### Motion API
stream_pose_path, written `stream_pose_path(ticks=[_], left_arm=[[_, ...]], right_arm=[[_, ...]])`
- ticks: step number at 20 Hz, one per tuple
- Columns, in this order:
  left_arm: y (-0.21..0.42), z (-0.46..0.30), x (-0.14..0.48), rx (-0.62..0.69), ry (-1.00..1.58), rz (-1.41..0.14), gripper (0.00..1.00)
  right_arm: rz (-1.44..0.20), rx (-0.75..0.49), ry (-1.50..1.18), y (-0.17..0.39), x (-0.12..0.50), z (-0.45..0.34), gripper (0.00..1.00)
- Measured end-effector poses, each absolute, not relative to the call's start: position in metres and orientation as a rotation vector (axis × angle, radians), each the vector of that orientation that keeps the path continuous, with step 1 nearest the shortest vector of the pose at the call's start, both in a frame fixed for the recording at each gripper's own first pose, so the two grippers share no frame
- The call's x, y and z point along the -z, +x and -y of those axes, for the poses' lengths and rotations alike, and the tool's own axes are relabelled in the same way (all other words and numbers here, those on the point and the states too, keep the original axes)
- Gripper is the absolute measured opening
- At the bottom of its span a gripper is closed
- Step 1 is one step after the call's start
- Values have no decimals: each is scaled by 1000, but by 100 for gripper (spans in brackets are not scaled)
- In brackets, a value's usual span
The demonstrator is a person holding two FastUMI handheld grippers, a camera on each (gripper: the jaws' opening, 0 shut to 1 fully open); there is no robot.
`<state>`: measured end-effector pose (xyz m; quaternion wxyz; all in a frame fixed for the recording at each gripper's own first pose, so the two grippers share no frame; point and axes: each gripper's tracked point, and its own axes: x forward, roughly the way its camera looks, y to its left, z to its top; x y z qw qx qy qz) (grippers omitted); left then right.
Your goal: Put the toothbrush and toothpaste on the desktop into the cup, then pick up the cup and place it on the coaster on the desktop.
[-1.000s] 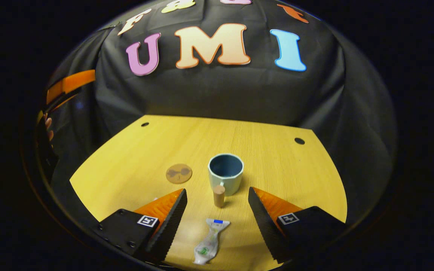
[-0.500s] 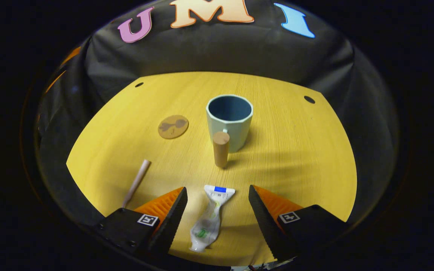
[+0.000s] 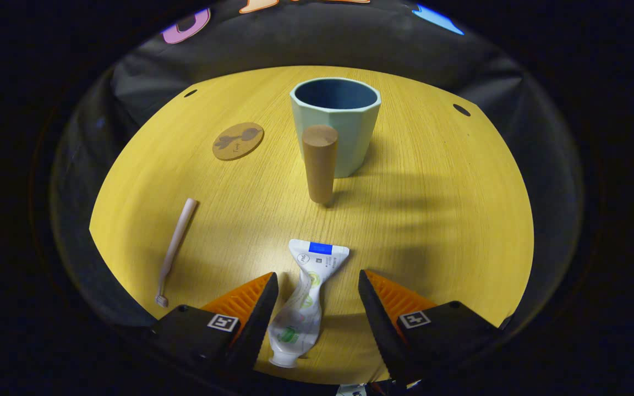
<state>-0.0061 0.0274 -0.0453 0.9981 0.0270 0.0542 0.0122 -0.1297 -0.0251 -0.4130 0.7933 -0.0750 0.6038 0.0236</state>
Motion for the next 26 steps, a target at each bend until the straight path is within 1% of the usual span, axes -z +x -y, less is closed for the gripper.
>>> stream_pose_path(ticks=[1, 2, 3, 5, 6, 7, 9, 11, 12, 13, 19, 21, 26], left_arm=[[-7, -28, 46, -27, 54, -111, 94], [-9, -27, 49, -28, 55, -115, 94], [-9, -27, 50, -29, 58, -120, 94], [-10, -25, 53, -32, 64, -129, 94], [-10, -25, 54, -35, 66, -132, 94], [-10, -24, 56, -36, 66, -137, 94], [-9, -18, 61, -31, 60, -153, 94], [-8, -6, 74, 1, 56, -187, 94], [-9, 2, 84, 25, 56, -215, 94], [-10, 10, 95, 52, 61, -250, 94], [-26, 48, 169, 182, 64, -483, 94], [-33, 55, 195, 199, 55, -572, 95], [-49, 50, 246, 186, 95, -752, 95]], right_arm=[[-1314, -54, -158, -130, 416, 25, 78], [-1335, -54, -160, -134, 419, 25, 72], [-1313, -54, -185, -129, 420, 27, 61], [-1315, -79, -188, -128, 418, 26, 42], [-1319, -91, -195, -129, 418, 24, 29], [-1322, -115, -202, -129, 419, 23, 21], [-1327, -142, -210, -129, 418, 22, 16], [-1325, -150, -213, -128, 419, 22, 16], [-1321, -155, -219, -128, 418, 22, 13], [-1316, -157, -221, -128, 418, 22, 16], [-1304, -167, -216, -127, 417, 22, 16], [-1299, -174, -221, -126, 417, 21, 16], [-1292, -189, -218, -126, 416, 21, 16]])
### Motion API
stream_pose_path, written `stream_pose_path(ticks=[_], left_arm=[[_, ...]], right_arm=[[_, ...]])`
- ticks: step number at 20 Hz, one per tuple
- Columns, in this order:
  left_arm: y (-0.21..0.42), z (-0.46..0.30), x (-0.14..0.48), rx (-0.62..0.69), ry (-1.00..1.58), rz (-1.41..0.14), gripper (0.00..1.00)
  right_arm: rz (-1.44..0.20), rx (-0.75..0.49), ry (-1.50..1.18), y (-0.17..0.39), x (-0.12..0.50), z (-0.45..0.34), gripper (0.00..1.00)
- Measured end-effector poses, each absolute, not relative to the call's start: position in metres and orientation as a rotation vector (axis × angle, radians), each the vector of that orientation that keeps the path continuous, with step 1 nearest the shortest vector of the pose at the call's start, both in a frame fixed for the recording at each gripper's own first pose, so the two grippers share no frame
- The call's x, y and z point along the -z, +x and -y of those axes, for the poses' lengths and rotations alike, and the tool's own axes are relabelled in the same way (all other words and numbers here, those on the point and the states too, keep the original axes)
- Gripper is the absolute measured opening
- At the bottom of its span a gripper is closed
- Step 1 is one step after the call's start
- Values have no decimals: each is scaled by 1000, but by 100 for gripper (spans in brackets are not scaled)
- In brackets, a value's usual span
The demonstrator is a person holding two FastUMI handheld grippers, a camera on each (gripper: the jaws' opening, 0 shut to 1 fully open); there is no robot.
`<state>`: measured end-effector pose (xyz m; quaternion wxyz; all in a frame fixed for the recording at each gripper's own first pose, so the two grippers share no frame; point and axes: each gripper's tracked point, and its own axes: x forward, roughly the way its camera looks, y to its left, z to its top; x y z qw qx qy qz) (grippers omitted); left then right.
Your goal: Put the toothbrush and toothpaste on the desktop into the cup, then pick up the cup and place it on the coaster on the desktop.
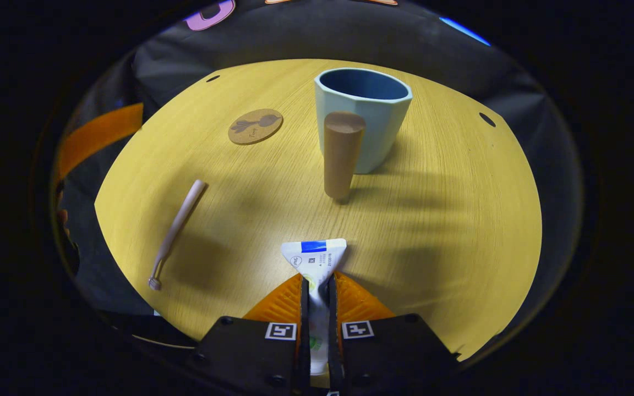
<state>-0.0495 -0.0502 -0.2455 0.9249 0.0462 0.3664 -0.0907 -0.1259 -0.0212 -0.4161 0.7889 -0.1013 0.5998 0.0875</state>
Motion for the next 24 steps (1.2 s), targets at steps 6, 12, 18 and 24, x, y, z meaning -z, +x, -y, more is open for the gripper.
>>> stream_pose_path(ticks=[6, 12, 18, 24], left_arm=[[-79, 56, 299, 211, 134, -965, 96], [-93, 58, 329, 220, 211, -1093, 96], [-112, 63, 352, 236, 207, -1252, 95], [-115, 67, 355, 247, 161, -1314, 87]], right_arm=[[-1279, -216, -229, -125, 415, 21, 16], [-1276, -229, -209, -125, 416, 20, 16], [-1271, -239, -205, -126, 416, 21, 18], [-1283, -248, -182, -126, 417, 21, 18]])
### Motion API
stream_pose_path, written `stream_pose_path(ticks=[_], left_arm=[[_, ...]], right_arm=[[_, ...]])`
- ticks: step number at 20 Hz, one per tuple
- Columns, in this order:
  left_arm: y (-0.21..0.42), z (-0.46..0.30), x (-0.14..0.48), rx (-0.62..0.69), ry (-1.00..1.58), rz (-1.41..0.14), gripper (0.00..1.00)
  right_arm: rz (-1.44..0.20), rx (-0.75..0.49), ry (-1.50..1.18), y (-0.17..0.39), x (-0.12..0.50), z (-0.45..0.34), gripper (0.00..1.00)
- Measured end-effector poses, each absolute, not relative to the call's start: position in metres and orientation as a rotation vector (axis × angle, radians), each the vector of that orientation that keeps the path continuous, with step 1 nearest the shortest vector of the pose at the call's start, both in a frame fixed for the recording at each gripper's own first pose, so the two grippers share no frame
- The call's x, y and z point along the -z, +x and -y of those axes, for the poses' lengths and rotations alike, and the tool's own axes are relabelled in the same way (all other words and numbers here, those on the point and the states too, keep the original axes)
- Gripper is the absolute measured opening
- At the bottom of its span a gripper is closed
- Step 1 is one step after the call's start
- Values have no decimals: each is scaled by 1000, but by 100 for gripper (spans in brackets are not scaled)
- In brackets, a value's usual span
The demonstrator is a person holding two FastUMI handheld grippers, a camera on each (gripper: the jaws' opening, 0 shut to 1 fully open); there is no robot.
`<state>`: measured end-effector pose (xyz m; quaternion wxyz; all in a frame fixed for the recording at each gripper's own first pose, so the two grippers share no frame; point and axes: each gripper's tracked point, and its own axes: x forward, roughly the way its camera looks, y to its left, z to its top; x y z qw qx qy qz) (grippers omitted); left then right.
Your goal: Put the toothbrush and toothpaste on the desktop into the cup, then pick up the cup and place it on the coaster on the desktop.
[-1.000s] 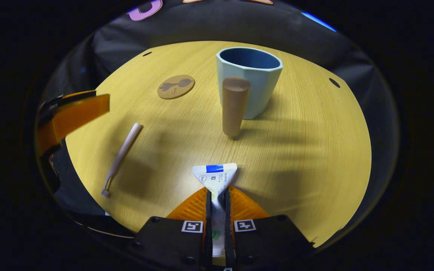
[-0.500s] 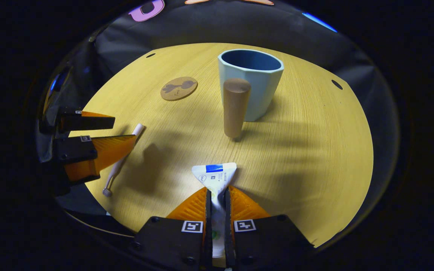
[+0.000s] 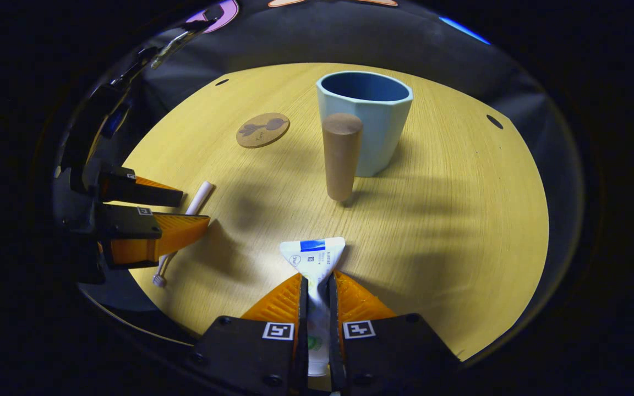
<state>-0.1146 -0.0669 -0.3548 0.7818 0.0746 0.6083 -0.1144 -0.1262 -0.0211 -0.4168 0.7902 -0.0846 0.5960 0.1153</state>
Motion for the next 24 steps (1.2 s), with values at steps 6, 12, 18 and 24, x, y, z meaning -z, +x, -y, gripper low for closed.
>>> stream_pose_path(ticks=[6, 12, 18, 24], left_arm=[[-114, 71, 356, 271, 200, -1408, 70], [-109, 72, 355, 288, 174, -1391, 7], [-109, 73, 353, 325, 177, -1339, 0], [-110, 75, 352, 348, 140, -1294, 0]], right_arm=[[-1288, -252, -179, -126, 416, 21, 18], [-1285, -245, -189, -126, 416, 21, 18], [-1281, -240, -225, -126, 416, 21, 18], [-1301, -243, -239, -127, 416, 22, 18]])
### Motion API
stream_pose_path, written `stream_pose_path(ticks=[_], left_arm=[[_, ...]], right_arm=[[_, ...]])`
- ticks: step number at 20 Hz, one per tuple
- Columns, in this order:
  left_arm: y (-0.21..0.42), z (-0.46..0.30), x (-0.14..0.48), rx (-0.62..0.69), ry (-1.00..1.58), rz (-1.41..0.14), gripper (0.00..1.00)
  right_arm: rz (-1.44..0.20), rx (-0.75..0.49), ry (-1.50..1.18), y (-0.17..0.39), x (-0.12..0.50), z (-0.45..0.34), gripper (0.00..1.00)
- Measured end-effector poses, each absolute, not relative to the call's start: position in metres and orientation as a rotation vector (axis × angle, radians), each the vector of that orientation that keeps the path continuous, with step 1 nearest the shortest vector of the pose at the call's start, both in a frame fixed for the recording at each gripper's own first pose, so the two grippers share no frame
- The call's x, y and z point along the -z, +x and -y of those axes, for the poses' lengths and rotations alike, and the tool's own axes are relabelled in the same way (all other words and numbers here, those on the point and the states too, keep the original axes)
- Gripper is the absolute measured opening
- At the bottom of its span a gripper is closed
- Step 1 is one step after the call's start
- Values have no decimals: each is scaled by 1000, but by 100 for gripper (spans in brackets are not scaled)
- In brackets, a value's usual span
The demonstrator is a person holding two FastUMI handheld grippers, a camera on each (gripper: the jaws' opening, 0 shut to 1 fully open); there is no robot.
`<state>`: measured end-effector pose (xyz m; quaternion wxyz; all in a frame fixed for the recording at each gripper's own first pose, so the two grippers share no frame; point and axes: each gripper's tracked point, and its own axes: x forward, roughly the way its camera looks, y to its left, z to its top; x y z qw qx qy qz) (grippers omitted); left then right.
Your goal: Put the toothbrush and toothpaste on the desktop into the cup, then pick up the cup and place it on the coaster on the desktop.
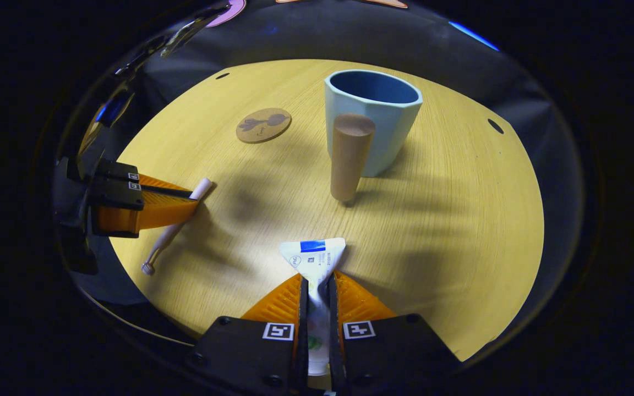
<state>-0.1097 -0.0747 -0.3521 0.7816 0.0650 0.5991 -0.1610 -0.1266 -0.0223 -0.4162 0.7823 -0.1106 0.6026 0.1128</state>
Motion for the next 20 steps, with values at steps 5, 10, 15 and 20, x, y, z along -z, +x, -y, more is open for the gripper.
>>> stream_pose_path(ticks=[5, 10, 15, 20], left_arm=[[-110, 74, 344, 355, 100, -1268, 0], [-104, 70, 334, 368, 45, -1211, 0], [-101, 66, 326, 399, 1, -1132, 0], [-117, 60, 340, 414, -16, -1118, 0]], right_arm=[[-1311, -240, -187, -124, 414, 20, 11], [-1276, -246, -62, -116, 399, 15, 10], [-1193, -284, 71, -98, 363, 2, 10], [-1118, -318, 164, -72, 321, -16, 10]])
